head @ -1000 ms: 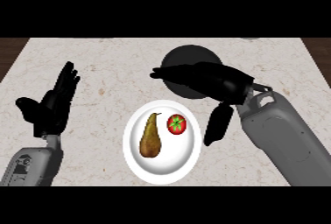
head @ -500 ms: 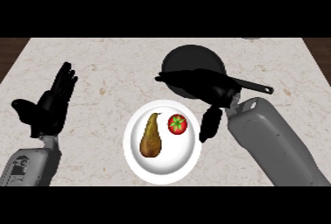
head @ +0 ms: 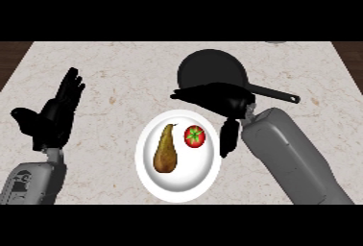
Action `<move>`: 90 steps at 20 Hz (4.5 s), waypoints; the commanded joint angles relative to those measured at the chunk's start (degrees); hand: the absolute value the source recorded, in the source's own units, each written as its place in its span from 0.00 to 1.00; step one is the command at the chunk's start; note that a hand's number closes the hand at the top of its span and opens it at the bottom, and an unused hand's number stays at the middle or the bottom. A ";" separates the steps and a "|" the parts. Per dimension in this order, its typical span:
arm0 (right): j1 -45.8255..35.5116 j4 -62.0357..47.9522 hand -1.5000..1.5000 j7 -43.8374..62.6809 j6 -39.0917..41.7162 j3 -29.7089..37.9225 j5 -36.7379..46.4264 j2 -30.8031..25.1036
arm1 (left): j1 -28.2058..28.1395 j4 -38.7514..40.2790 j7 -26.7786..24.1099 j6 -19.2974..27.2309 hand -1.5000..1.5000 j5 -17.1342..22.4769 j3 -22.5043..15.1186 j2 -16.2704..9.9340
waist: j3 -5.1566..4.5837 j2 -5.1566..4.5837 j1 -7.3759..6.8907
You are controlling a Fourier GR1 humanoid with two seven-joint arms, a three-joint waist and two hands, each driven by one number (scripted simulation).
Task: Pick the tomato from the plate and place it in the pan
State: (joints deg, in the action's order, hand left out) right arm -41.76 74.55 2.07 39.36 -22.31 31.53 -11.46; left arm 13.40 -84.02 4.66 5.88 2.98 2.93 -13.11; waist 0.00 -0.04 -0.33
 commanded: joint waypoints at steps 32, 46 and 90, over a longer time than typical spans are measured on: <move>0.32 -16.22 0.00 -4.60 -3.09 -4.51 30.04 11.22 | -1.00 0.54 -1.27 -2.91 0.50 -1.85 3.18 1.98 | 0.00 0.03 0.12; -2.75 -27.42 1.00 -16.93 -9.74 -6.85 32.99 11.41 | 0.86 2.31 -1.62 -3.02 0.50 -2.39 3.97 2.61 | 0.00 -0.08 -0.11; -17.02 -26.17 1.00 43.41 -73.63 -3.10 13.85 8.48 | -0.73 1.14 -2.37 -3.17 0.50 -3.83 2.12 4.37 | 0.00 -0.35 -0.80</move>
State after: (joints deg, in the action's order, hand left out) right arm -59.44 54.67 50.88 -29.58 -29.23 45.47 -2.16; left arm 14.37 -82.77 3.65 2.06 -0.05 6.12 -10.25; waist -0.01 -0.35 -1.62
